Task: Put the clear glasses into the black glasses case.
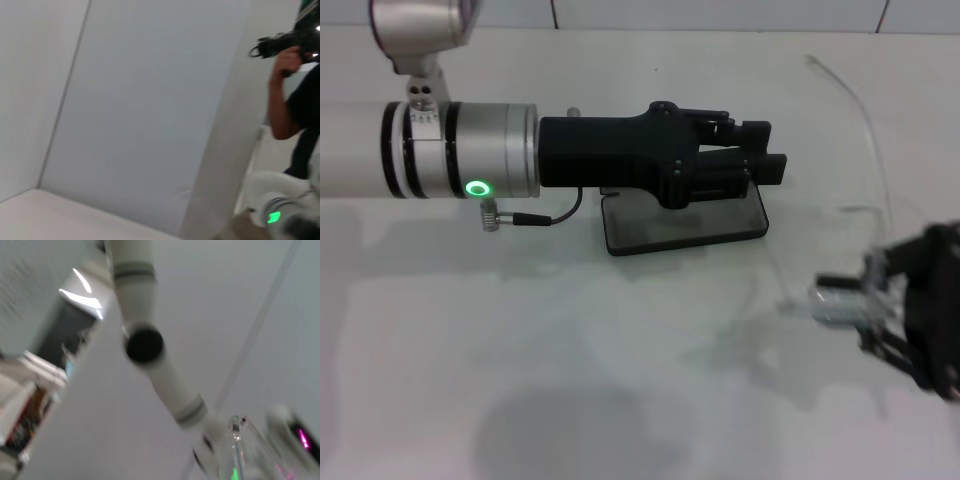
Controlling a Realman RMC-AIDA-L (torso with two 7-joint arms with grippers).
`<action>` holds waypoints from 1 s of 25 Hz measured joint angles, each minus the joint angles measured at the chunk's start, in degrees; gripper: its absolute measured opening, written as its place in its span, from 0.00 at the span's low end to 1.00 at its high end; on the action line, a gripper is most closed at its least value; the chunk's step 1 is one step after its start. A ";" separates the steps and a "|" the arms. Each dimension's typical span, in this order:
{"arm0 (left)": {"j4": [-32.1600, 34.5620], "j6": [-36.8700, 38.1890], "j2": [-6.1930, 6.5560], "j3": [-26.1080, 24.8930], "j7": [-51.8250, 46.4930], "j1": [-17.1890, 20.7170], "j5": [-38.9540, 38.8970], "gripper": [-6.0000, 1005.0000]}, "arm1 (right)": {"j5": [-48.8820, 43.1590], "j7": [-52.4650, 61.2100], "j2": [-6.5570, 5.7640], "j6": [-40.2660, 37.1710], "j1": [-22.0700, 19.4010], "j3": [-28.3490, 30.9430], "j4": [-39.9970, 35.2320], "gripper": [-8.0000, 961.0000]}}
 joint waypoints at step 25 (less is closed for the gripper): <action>-1.12 -4.70 -1.13 8.28 16.79 1.92 -12.13 0.47 | 3.89 18.53 -0.17 0.46 15.43 -3.99 23.44 0.14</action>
